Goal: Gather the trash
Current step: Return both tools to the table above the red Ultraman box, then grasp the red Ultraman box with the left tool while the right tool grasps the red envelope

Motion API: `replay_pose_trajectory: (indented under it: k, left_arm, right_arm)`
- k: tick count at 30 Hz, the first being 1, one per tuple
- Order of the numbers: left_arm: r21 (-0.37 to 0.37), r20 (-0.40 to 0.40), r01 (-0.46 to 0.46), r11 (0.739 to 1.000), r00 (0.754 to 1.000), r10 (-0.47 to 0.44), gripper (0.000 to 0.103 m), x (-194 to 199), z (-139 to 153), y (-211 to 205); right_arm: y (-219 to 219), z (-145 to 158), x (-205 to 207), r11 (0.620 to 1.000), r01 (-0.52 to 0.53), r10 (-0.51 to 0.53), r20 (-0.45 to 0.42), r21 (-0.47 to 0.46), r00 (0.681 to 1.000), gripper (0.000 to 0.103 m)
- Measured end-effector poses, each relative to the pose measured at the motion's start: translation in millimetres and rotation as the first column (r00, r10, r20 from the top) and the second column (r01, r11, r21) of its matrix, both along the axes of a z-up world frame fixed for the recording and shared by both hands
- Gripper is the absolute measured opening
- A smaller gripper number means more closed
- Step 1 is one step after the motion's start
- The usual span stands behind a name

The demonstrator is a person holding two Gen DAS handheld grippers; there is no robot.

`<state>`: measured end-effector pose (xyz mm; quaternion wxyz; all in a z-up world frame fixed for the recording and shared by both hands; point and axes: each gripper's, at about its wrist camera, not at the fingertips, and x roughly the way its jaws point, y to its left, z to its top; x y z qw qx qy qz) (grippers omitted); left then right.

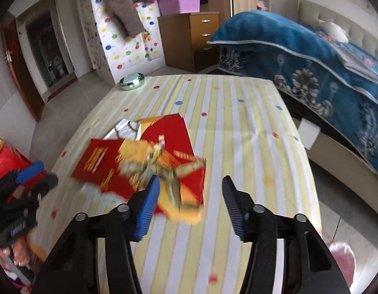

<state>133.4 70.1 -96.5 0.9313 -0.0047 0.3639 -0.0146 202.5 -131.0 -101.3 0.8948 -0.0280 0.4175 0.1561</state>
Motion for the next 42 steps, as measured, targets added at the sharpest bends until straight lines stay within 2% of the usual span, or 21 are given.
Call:
replay_pose_trajectory:
  k: [4, 10, 14, 17, 21, 30, 35, 38, 42]
  left_arm:
    - [0.013, -0.038, 0.022, 1.0, 0.999, -0.022, 0.063, 10.2, -13.9, -3.4]
    - [0.032, -0.073, 0.047, 0.998, 0.996, -0.045, 0.063, 28.0, -25.6, -6.5]
    - [0.044, -0.083, 0.05, 0.998, 0.995, -0.046, 0.063, 44.5, -26.0, -8.0]
    - [0.086, -0.08, 0.04, 0.995, 0.996, -0.034, 0.063, 58.2, -23.6, -11.8]
    - [0.102, -0.081, 0.012, 0.995, 0.997, -0.004, 0.063, 67.6, -18.0, -13.8]
    - [0.083, -0.036, -0.035, 0.996, 0.999, 0.038, 0.064, 12.2, 5.2, -1.8]
    - [0.07, -0.042, -0.054, 0.996, 0.997, 0.057, 0.071, -21.1, 9.6, 5.7]
    - [0.06, -0.049, -0.05, 0.997, 0.997, 0.053, 0.079, -30.9, 10.2, 3.8]
    - [0.039, -0.07, -0.029, 0.999, 0.997, 0.032, 0.09, -35.3, 7.9, -9.4]
  right_arm:
    - [11.1, -12.1, 32.5, 1.0, -0.011, 0.011, -0.027, -0.016, 1.0, 0.027]
    - [10.5, -23.2, 52.4, 1.0, -0.014, 0.013, -0.067, -0.014, 0.998, 0.025]
    - [9.4, -25.0, 45.4, 1.0, -0.023, 0.021, -0.074, -0.019, 0.997, 0.025]
    - [6.9, -26.6, 22.6, 0.999, -0.043, 0.041, -0.087, -0.016, 0.995, 0.025]
    - [2.5, -27.1, -0.6, 0.998, -0.059, 0.058, -0.097, -0.012, 0.994, 0.025]
    - [20.6, -26.9, -75.8, 0.988, -0.144, 0.149, -0.118, 0.047, 0.982, 0.025]
    - [32.3, -26.4, -94.0, 0.974, -0.206, 0.216, -0.125, 0.089, 0.968, 0.026]
    - [26.3, -18.4, -99.3, 0.977, -0.192, 0.2, -0.099, 0.09, 0.975, 0.026]
    - [-0.9, -5.7, -94.6, 0.993, -0.103, 0.106, -0.046, 0.055, 0.993, 0.026]
